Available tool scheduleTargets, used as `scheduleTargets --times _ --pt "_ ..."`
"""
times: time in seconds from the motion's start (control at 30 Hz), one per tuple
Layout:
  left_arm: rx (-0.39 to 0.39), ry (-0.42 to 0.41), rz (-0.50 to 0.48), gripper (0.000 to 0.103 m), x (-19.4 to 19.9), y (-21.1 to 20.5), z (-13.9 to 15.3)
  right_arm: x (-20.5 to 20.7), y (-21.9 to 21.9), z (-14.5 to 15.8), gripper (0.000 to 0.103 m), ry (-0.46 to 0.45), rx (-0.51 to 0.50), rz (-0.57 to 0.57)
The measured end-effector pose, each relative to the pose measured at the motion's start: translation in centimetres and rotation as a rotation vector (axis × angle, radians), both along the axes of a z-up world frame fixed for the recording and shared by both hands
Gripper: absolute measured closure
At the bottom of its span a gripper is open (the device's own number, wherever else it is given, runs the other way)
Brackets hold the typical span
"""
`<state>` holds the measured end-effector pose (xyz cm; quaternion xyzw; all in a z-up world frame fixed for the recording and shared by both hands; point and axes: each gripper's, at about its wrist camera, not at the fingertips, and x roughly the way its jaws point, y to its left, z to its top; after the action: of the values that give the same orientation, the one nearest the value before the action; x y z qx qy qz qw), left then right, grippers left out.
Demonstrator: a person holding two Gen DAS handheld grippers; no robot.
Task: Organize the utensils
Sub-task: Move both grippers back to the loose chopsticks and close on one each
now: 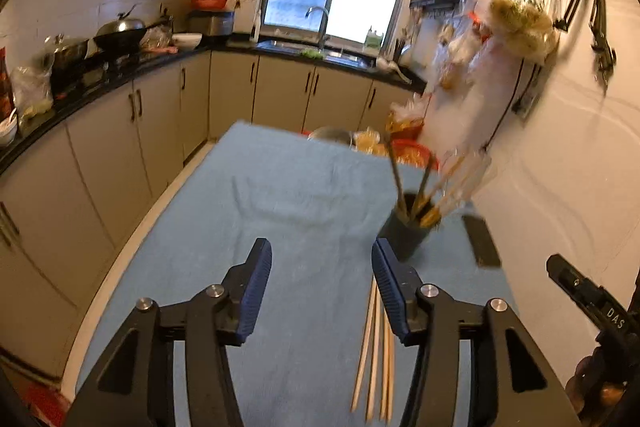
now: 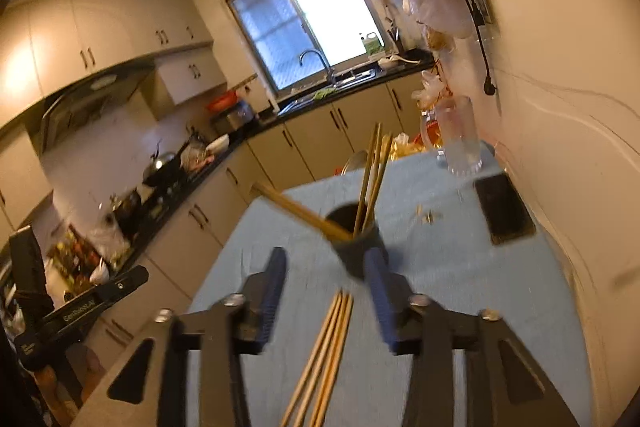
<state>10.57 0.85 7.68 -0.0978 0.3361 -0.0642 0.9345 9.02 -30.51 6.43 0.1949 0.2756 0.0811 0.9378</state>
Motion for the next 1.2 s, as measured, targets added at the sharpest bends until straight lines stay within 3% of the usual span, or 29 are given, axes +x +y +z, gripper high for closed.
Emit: scheduleTargets --times 0.2,0.33,0.53,0.73,1.2 --pt "0.011 0.061 -0.038 0.050 -4.1 -0.2 -2.6 -3.3 2.3 -2.1 0.053 0.074 -0.037 0.086" --pt "0.030 0.079 -0.056 0.050 -5.8 -0.5 -3.5 -4.9 3.0 -3.0 0.054 0.100 -0.053 0.074" --pt "0.022 0.043 -0.032 0.050 -7.4 -0.4 -3.0 -7.0 3.1 -2.7 0.054 0.082 -0.072 0.041" --pt "0.063 0.005 -0.017 0.050 -7.8 -0.6 -2.3 -8.4 3.5 -1.0 0.054 0.007 -0.115 0.013" --pt "0.149 0.008 0.013 0.050 -5.5 -0.9 -3.8 -5.3 4.0 -3.2 0.051 0.051 -0.121 0.029"
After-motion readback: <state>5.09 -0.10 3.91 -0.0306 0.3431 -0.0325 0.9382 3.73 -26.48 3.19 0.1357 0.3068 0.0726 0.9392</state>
